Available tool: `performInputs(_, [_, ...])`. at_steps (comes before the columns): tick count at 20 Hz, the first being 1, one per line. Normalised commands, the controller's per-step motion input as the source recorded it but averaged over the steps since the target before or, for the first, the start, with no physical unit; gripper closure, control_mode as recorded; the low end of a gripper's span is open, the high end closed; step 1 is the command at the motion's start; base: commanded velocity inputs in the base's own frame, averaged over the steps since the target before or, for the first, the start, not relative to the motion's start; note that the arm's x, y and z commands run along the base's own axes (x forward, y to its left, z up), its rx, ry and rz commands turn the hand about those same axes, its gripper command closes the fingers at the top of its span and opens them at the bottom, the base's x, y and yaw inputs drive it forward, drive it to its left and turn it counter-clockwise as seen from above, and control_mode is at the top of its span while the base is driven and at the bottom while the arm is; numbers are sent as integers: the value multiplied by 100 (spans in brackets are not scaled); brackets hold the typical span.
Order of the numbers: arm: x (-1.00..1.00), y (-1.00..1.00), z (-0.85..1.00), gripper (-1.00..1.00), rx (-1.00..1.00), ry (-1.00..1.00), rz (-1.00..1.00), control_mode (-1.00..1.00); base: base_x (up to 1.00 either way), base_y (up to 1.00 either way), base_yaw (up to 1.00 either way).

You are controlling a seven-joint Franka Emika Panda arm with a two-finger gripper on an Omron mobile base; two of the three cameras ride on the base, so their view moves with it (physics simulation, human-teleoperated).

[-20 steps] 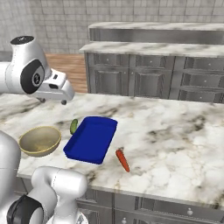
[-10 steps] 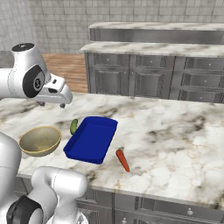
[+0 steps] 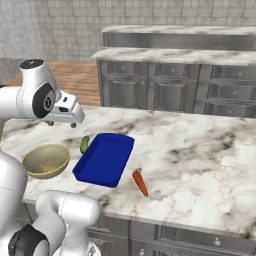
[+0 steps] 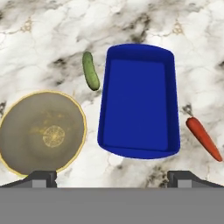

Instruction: Place the two vegetables and bowl onto the tray for setting up a vegetable dip station.

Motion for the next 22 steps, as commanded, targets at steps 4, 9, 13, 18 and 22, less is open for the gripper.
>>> performInputs(4, [36,6,-26,-100,0,0,3,-100,0,0,0])
performInputs(9, [28,13,-17,-100,0,0,2,-100,0,0,0])
performInputs(13, [21,13,-11,-100,0,0,1,-100,0,0,0])
performInputs(18, [22,12,-7,-100,0,0,0,-100,0,0,0])
performInputs(22, [27,6,-4,-100,0,0,0,-100,0,0,0])
